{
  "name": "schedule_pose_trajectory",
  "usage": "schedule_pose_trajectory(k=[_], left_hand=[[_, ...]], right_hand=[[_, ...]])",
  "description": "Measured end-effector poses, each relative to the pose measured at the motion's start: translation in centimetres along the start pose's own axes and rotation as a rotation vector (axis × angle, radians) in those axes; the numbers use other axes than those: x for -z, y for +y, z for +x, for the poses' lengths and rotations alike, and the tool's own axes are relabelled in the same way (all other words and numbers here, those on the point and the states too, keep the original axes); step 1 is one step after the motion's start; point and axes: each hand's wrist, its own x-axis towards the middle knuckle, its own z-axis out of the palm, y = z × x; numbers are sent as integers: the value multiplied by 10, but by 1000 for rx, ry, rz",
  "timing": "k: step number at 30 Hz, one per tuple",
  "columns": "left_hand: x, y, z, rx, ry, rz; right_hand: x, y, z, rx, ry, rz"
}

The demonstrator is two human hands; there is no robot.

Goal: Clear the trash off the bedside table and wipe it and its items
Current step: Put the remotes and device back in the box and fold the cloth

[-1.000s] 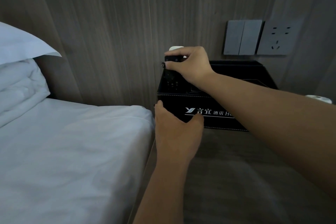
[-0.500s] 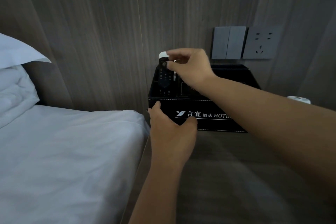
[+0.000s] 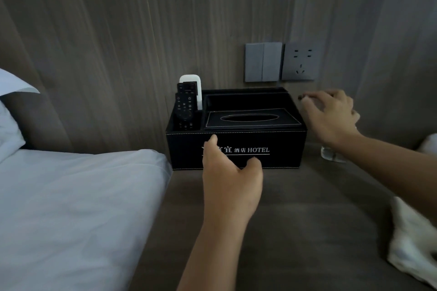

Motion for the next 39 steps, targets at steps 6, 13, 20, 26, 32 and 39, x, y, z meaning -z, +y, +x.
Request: schedule_pose_trajectory(k=[6,13,20,26,32,39], left_hand=[[-9,5,-16,-24,0,21],[-11,5,-22,-35,-1,76],[-2,1,-13,-71,66,14],[9,-8,2,-63,120,-27],[31,-17,12,-91,115,-38],[57,-31,21,-93,92,63]], right_hand=[[18,19,11,-173,-77,-161],[23,49,-8,-90,-325,-156],[58,-5,11,-57,154,226],[41,-107,14,99,114,649],[-40,-161,27,233,-36,533],[-94,-177,51,132,3,520]])
